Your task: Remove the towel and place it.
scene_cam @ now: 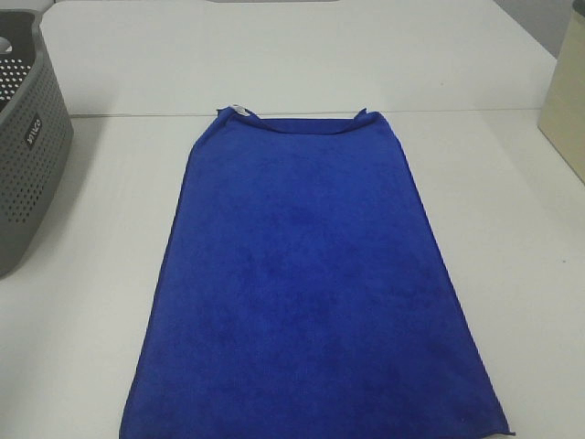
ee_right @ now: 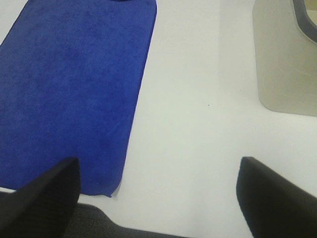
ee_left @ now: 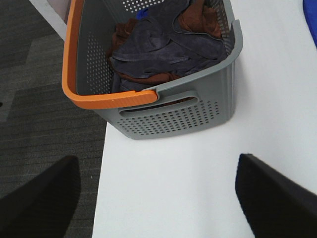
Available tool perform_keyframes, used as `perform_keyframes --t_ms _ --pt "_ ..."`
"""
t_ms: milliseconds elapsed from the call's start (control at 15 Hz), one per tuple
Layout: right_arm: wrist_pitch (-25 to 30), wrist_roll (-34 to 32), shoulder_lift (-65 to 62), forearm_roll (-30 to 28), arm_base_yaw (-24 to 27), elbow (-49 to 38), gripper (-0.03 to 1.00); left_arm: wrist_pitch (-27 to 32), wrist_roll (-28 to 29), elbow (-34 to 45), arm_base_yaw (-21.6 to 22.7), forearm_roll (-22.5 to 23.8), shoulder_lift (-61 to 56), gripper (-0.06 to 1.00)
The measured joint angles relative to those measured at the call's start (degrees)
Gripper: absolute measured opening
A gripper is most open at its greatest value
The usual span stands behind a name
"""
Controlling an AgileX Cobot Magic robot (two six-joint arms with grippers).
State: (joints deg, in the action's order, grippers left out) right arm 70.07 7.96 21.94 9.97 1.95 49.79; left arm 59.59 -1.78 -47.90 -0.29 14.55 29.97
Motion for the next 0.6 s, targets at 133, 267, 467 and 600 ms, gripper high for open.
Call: perform_keyframes --t_ms 133,267,467,600 --pt "0.0 0.23 -4.58 0.0 0.0 -3.32 0.83 -1.32 0.0 4.87 0.0 -0.34 -5.04 0.8" --pt "0.0 1.03 -10.37 0.0 0.0 -7.05 0.82 -0.74 0.0 8.37 0.0 -2.81 -11.63 0.8" --pt "0.06 1.83 -18.68 0.0 0.0 -11.17 0.79 2.75 0.0 9.11 0.0 -5.96 -20.91 0.8" --pt "0.11 1.89 -22.12 0.0 0.0 -13.87 0.78 6.19 0.06 9.17 0.0 -7.62 -26.59 0.8"
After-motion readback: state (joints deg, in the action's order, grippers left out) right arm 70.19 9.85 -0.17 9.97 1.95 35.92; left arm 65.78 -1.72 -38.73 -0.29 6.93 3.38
